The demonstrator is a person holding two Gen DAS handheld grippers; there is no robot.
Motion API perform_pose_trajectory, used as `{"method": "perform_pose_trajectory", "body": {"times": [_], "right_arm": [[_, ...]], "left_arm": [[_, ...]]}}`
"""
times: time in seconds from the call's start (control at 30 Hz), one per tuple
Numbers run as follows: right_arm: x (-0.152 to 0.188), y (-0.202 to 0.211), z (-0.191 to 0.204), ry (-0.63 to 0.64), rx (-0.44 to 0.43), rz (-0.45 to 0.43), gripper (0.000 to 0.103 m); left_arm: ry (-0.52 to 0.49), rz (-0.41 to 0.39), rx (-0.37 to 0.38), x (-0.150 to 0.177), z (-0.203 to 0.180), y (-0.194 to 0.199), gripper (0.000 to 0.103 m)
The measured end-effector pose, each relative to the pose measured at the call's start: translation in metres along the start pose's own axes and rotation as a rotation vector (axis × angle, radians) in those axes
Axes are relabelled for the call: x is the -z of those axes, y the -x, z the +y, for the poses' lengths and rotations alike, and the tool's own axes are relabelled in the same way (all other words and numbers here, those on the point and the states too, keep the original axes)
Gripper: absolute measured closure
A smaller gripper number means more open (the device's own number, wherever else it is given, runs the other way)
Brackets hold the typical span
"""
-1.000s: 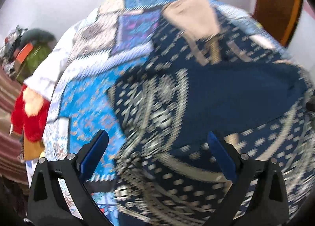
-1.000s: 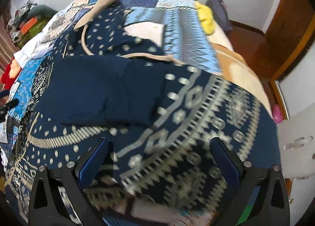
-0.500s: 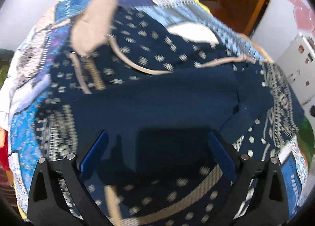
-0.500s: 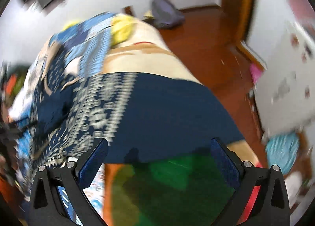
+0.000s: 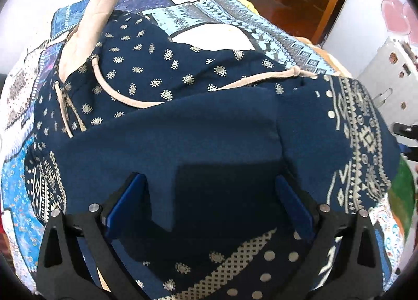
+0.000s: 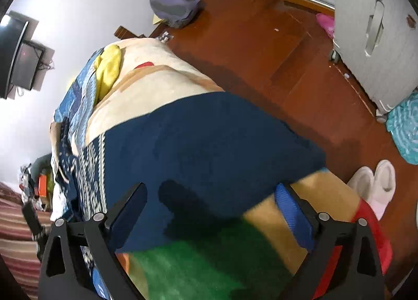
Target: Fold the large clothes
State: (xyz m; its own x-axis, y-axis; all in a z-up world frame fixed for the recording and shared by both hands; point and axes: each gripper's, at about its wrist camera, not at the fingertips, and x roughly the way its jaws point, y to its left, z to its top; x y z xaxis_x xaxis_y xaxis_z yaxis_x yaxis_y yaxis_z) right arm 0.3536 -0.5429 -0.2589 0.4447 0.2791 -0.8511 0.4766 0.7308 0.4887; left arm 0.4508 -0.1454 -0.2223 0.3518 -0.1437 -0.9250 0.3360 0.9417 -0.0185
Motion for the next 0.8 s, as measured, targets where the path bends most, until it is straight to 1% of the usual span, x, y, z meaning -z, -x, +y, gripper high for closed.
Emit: {"method": "perform_pose_trajectory", "body": {"times": [0.03, 0.07, 0.1, 0.13, 0.2, 0.27, 0.33, 0.37, 0.53, 0.67, 0.7, 0.8], "right_arm": [[-0.002, -0.005, 0.000, -0.012, 0.001, -0.001, 0.015], [-0.004, -0.010, 0.000, -0.027, 0.011, -0.004, 0.026], [-0.007, -0.013, 0.000, -0.036, 0.016, -0.007, 0.031], [-0.009, -0.015, 0.001, -0.042, 0.015, -0.018, 0.043], [-0.012, -0.013, 0.008, -0.029, 0.021, -0.044, 0.077], [-0.016, -0.008, 0.018, 0.004, 0.032, -0.065, 0.088], [-0.018, 0.002, 0.037, 0.070, 0.052, -0.107, 0.092], [-0.019, 0.007, 0.045, 0.098, 0.047, -0.120, 0.094], [-0.019, 0.046, 0.110, 0.239, -0.010, -0.223, 0.095], [-0.016, 0.075, 0.181, 0.358, -0.082, -0.287, 0.095], [-0.015, 0.079, 0.196, 0.381, -0.100, -0.297, 0.096], [-0.003, 0.084, 0.252, 0.454, -0.178, -0.304, 0.096]], "left_arm": [[0.012, 0.000, 0.013, 0.001, 0.003, 0.002, 0.002], [0.028, -0.003, 0.030, 0.003, 0.006, 0.005, 0.002], [0.036, -0.006, 0.039, 0.003, 0.012, 0.010, 0.002], [0.042, -0.011, 0.043, 0.005, 0.015, 0.013, 0.002], [0.048, -0.024, 0.034, 0.008, 0.020, 0.021, 0.002], [0.050, -0.041, 0.021, 0.013, 0.025, 0.032, 0.002], [0.062, -0.068, 0.016, 0.016, 0.031, 0.045, 0.002], [0.067, -0.079, 0.016, 0.018, 0.035, 0.050, 0.002], [0.095, -0.156, 0.000, 0.030, 0.055, 0.086, 0.002], [0.105, -0.210, -0.027, 0.042, 0.073, 0.113, 0.002], [0.107, -0.217, -0.032, 0.039, 0.075, 0.112, 0.002], [0.113, -0.244, -0.053, 0.050, 0.089, 0.125, 0.002]]}}
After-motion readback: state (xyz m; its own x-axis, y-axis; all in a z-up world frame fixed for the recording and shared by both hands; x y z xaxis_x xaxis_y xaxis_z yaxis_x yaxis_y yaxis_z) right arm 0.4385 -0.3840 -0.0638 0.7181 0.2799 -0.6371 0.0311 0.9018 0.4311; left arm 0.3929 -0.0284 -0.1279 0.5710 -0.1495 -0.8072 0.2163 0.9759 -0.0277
